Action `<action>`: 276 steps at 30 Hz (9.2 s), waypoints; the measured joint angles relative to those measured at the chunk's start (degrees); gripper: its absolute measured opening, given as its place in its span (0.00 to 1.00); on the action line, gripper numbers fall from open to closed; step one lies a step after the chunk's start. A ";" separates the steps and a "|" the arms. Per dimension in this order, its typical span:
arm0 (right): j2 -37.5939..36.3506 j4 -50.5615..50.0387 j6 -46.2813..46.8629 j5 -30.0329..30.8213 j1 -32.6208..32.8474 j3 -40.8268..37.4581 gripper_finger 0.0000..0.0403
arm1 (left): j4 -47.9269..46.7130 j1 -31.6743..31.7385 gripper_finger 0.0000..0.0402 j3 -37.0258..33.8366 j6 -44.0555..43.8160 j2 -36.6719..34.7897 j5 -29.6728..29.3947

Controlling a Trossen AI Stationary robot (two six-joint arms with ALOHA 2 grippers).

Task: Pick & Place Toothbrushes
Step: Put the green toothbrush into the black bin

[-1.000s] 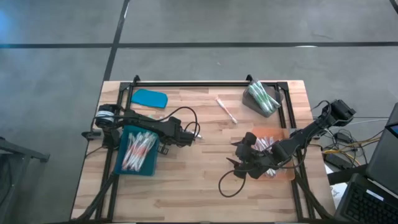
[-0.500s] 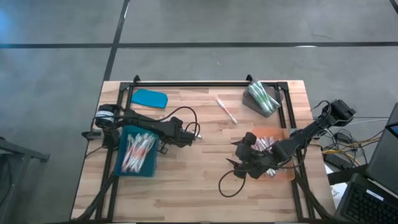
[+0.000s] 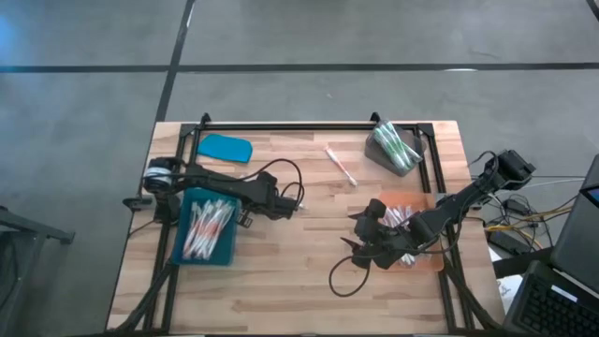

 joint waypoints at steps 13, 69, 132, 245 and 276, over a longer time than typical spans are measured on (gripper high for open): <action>-0.10 -0.10 0.02 -0.31 0.00 0.00 0.81 | -6.57 -6.66 0.05 11.78 -3.25 -0.13 -2.79; -0.07 18.44 1.09 0.61 -5.41 0.17 0.81 | 63.23 -29.45 0.05 0.08 84.23 0.09 -33.68; 0.06 21.65 1.33 -4.48 -13.37 -0.19 0.06 | 74.00 -24.19 0.23 4.89 83.21 4.42 -28.94; 7.56 -35.82 -18.01 -16.79 -76.38 15.27 0.06 | 114.60 -13.76 0.30 -43.37 -25.77 -35.89 7.07; 7.76 -23.71 -18.49 -18.02 -78.01 4.35 0.12 | 114.61 -13.76 0.30 -43.37 -25.79 -35.89 7.04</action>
